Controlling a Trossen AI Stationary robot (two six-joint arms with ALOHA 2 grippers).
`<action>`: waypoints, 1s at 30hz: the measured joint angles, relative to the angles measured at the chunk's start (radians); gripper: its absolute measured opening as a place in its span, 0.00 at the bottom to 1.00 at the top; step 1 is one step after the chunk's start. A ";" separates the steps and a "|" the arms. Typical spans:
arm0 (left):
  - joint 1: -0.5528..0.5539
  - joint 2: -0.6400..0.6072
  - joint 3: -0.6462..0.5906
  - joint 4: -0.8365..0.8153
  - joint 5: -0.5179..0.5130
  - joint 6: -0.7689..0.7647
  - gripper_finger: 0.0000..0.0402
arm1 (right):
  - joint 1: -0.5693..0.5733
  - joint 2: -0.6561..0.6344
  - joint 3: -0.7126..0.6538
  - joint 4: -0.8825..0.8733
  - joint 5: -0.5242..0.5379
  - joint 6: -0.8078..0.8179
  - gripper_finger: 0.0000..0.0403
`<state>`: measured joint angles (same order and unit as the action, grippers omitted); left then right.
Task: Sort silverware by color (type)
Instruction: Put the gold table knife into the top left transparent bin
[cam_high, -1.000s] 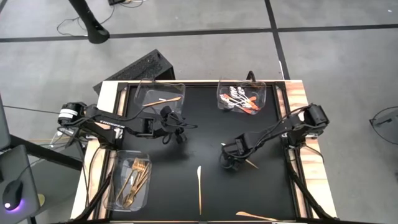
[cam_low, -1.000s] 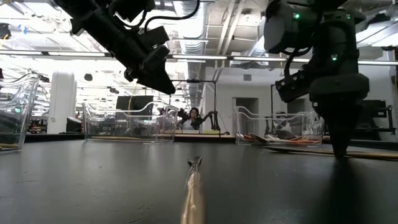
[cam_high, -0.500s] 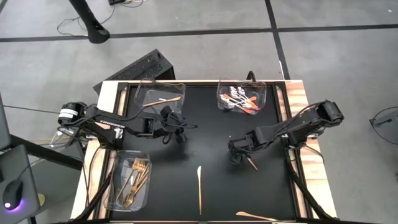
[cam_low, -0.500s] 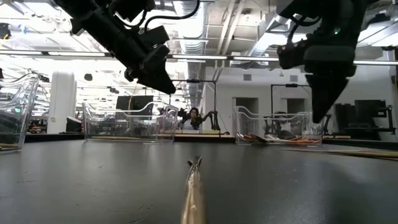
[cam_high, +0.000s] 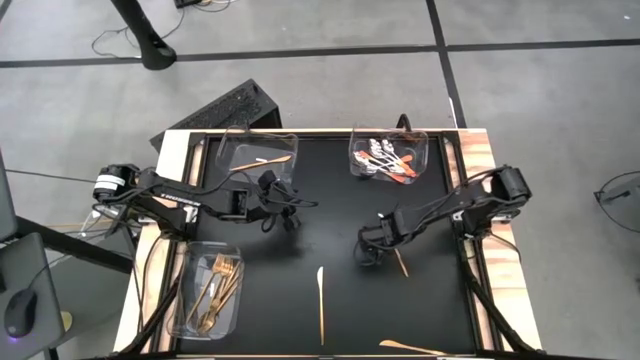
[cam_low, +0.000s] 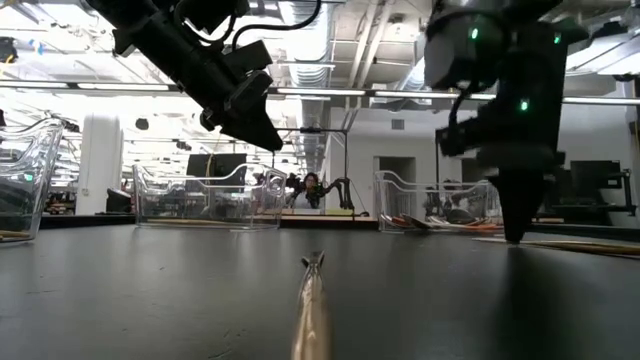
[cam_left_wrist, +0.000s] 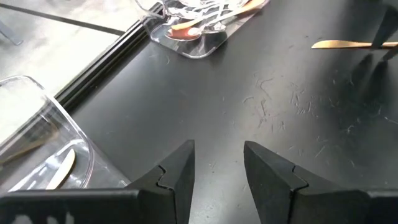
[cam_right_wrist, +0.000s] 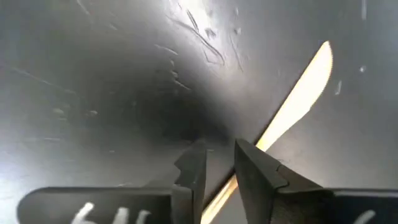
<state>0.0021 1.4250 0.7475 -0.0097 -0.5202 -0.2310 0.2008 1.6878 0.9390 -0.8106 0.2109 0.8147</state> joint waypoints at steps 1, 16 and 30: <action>0.000 0.000 0.000 0.000 0.000 0.000 0.31 | -0.005 0.019 0.002 0.000 -0.004 0.000 0.27; 0.000 0.000 0.000 -0.018 -0.003 0.000 0.31 | -0.045 -0.006 0.000 -0.022 -0.040 0.001 0.23; 0.000 0.000 0.000 -0.031 -0.003 -0.013 0.31 | -0.100 -0.042 -0.054 -0.025 -0.015 0.044 0.45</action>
<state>0.0021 1.4250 0.7475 -0.0405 -0.5236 -0.2440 0.1013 1.6454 0.8847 -0.8360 0.1956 0.8585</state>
